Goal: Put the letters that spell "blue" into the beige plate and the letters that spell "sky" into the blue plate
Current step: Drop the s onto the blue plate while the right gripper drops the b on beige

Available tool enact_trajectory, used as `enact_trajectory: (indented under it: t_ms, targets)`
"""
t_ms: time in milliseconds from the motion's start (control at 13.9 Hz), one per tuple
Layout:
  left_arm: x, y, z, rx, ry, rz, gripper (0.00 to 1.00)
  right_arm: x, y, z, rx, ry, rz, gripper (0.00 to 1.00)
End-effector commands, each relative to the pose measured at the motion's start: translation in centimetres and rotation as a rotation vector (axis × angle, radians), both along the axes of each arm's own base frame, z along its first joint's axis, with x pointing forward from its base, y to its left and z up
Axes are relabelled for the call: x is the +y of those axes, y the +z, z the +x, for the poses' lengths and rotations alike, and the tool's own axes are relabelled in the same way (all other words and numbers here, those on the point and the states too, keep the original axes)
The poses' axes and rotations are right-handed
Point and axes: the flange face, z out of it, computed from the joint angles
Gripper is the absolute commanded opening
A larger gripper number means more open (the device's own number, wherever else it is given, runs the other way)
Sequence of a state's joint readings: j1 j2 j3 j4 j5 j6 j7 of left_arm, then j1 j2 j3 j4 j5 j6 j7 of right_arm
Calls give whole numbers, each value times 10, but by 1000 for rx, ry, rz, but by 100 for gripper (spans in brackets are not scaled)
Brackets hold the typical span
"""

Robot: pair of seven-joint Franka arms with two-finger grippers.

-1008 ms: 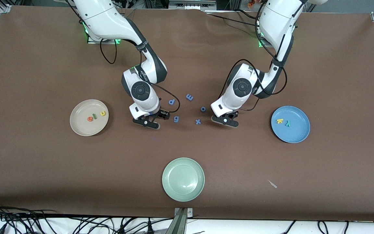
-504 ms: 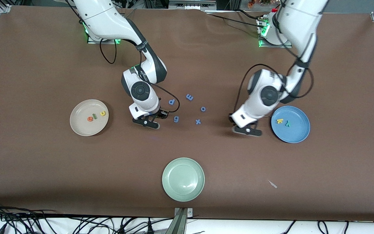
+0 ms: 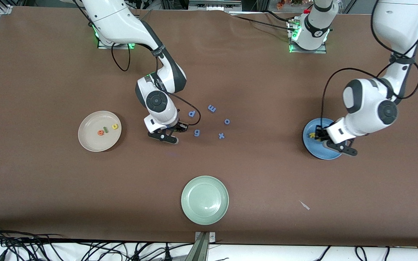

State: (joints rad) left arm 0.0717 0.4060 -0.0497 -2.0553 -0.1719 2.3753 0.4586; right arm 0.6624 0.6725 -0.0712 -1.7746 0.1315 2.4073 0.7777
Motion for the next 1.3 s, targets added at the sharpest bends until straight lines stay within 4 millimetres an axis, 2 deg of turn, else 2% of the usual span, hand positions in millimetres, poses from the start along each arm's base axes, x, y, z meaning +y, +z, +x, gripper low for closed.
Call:
enact_trajectory:
  t_ms: [0,72,144,216,288,504,576,720,792,936,1008,1080,1152,1224]
  targets:
    - [8,2,-2,-9,-78,45,30,-8,8,9,42,2,-4,28]
    - [10,2,-2,-12,-100,64,38,-15,18,18,61,18,-8,28]
    - [17,-1,-1,-12,-107,76,63,-28,27,23,88,50,-14,27]
    - [25,-2,-1,-11,-104,82,91,-42,38,29,97,89,-12,26]
    - [30,-2,-2,-11,-95,83,100,-60,46,36,106,118,-16,24]
    - [40,2,-5,-8,-59,87,100,-116,64,52,158,192,-52,24]
    - [41,2,-17,12,-58,85,100,-140,69,59,173,209,-64,23]
    - [36,22,-44,8,-64,91,100,-193,73,71,206,244,-85,21]
    - [29,42,-45,-26,-75,97,100,-220,73,75,226,256,-85,21]
    - [24,104,-45,-120,-81,114,100,-260,69,79,265,218,-59,21]
    - [1,132,-51,-110,-116,111,100,-281,66,81,271,191,-55,21]
    - [-12,164,-60,-113,-117,114,100,-294,63,81,284,183,-50,21]
    - [-17,192,-70,-120,-73,120,100,-304,61,80,300,174,-45,21]
    - [-23,212,-79,-108,-41,123,100,-310,60,79,311,166,-43,24]
